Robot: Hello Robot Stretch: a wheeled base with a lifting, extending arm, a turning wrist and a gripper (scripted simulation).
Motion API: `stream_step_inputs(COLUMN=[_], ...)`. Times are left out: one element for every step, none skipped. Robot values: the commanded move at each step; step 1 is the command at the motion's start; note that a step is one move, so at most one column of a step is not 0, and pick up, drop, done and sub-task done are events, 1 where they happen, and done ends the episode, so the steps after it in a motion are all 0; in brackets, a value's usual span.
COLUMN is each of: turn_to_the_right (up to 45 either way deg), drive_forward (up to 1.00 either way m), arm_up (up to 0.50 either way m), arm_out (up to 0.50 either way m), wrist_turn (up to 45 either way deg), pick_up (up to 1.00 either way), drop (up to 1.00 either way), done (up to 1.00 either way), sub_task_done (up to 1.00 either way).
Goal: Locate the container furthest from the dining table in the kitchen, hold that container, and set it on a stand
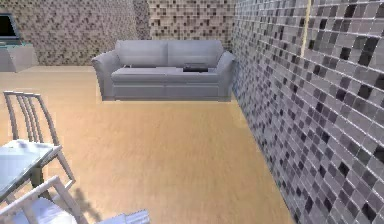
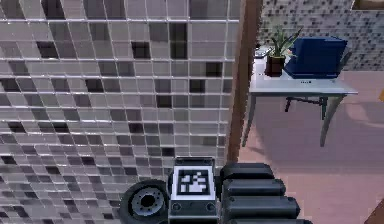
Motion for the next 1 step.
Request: stream_step_inputs(turn_to_the_right=[0.0], drive_forward=[0.85], arm_up=[0.0], arm_out=[0.0], wrist_turn=[0.0], pick_up=[0.0], drop=[0.0], done=[0.0], sub_task_done=[0.0])
